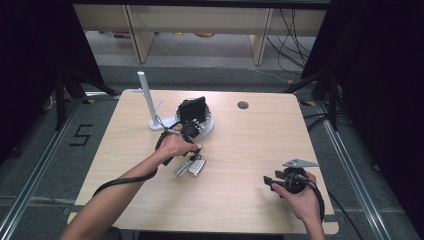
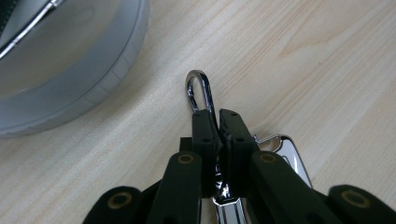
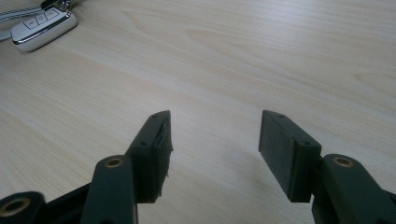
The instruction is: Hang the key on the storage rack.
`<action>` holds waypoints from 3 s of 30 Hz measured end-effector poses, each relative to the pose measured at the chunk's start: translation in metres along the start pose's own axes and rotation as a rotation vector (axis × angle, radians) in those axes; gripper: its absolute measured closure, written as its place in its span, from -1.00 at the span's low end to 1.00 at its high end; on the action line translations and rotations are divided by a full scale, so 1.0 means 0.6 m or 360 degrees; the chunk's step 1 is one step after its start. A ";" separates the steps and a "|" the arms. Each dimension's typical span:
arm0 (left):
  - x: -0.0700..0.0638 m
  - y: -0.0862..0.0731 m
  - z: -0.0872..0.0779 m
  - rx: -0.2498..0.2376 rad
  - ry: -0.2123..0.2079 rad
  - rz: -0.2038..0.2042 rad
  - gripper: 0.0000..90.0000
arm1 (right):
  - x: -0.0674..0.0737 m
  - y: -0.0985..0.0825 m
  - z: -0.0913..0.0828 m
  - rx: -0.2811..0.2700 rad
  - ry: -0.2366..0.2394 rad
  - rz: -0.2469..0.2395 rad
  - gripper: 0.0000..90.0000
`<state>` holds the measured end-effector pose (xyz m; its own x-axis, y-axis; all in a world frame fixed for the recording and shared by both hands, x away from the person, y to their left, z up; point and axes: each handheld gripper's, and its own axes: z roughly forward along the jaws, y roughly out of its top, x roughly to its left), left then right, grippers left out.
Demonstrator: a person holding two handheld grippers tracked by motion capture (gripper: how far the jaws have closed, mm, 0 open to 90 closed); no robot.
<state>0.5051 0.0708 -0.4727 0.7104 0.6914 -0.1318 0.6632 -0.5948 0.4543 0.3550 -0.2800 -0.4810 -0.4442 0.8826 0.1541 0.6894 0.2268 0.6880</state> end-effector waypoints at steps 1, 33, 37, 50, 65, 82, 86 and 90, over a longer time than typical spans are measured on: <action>0.000 0.000 0.000 0.0000 0.0000 0.0000 0.89 | 0.000 0.000 -0.001 -0.0002 -0.0003 -0.0002 0.00; 0.023 -0.100 -0.125 -0.0513 0.0043 0.0023 0.89 | 0.001 0.002 -0.003 -0.0017 -0.0013 -0.0008 0.00; 0.028 -0.112 -0.142 -0.0570 0.0066 0.0008 0.89 | 0.001 0.002 -0.004 -0.0010 -0.0021 -0.0003 0.00; 0.039 -0.139 -0.180 -0.0710 0.0171 -0.0025 0.89 | 0.001 0.003 -0.003 -0.0030 -0.0014 -0.0029 0.00; 0.064 -0.174 -0.227 -0.0813 0.0308 -0.0077 0.89 | 0.005 0.004 -0.006 -0.0019 -0.0040 0.0004 0.00; 0.120 -0.173 -0.295 -0.1028 0.0673 -0.0240 0.89 | 0.012 0.004 -0.001 -0.0015 -0.0027 0.0031 0.00; 0.136 -0.160 -0.301 -0.1031 0.0759 -0.0276 0.89 | 0.007 0.004 -0.001 -0.0018 -0.0020 -0.0032 0.00; 0.146 -0.151 -0.306 -0.1030 0.0800 -0.0305 0.89 | 0.012 0.003 -0.004 0.0009 -0.0016 0.0058 0.00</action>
<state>0.4641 0.2602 -0.3638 0.3079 0.9480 0.0804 0.3868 -0.2019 0.8998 0.3517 -0.2742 -0.4767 -0.4130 0.8944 0.1718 0.7082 0.1968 0.6780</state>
